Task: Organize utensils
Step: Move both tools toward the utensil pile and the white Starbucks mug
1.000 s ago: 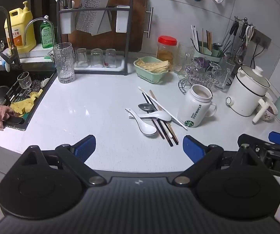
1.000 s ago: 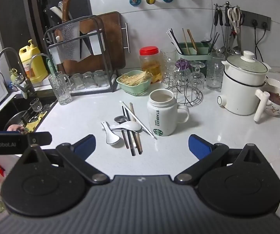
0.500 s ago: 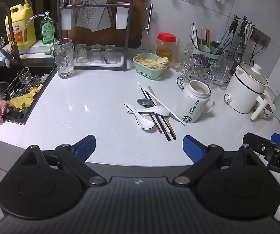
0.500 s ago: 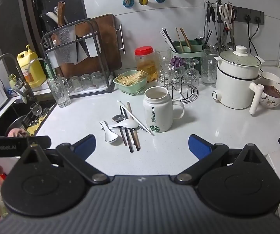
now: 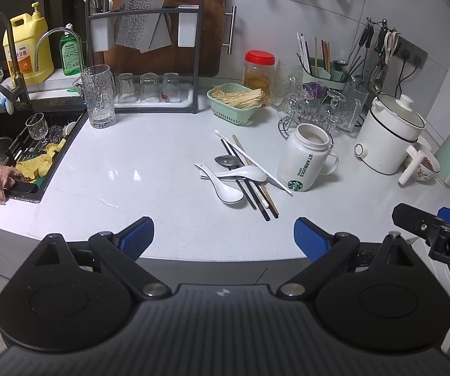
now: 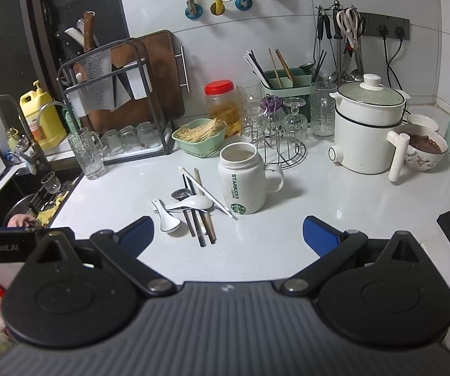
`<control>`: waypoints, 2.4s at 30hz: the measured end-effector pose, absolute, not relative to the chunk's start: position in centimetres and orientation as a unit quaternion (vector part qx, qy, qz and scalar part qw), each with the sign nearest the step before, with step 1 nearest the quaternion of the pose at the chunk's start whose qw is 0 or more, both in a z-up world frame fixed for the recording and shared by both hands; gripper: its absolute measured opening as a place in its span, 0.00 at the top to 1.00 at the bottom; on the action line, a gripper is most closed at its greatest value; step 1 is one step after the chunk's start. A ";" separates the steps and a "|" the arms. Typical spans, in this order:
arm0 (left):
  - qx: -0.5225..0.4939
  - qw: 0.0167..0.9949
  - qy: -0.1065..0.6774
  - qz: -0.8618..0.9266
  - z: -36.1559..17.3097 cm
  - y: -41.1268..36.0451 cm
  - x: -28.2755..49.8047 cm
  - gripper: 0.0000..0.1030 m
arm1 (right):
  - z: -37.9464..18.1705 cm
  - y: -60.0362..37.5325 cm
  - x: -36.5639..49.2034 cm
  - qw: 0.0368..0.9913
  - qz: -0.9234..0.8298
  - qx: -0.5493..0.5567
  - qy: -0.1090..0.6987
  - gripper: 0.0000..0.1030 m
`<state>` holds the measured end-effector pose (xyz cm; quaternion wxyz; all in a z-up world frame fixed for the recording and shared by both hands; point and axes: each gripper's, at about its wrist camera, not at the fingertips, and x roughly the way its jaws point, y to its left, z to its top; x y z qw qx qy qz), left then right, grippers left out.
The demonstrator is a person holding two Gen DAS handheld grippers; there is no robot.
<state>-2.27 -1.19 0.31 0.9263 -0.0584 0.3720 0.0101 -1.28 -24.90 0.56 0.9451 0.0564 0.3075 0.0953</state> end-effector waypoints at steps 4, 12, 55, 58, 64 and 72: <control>-0.054 0.925 0.377 0.004 0.2 -1.2 -2.4 0.05 | 0.4 -24.9 -1.6 0.945 0.095 0.057 0.307 0.00; -0.045 0.925 0.376 -0.005 0.3 -1.7 -2.7 0.05 | 0.1 -25.1 -2.2 0.946 0.091 0.065 0.305 0.00; -0.049 0.922 0.385 -0.001 1.6 -3.8 -1.5 0.05 | 0.4 -27.2 -2.3 0.941 0.098 0.067 0.318 0.00; -0.048 0.921 0.386 -0.002 1.6 -3.6 -1.2 0.05 | 0.5 -26.9 -2.1 0.941 0.096 0.068 0.316 0.00; -0.046 0.917 0.395 -0.019 1.3 -3.1 -0.9 0.05 | 0.3 -26.1 -1.6 0.939 0.086 0.069 0.325 0.00; -0.042 0.911 0.410 -0.031 0.4 -1.4 1.0 0.05 | -0.3 -24.5 -0.6 0.938 0.080 0.075 0.329 0.00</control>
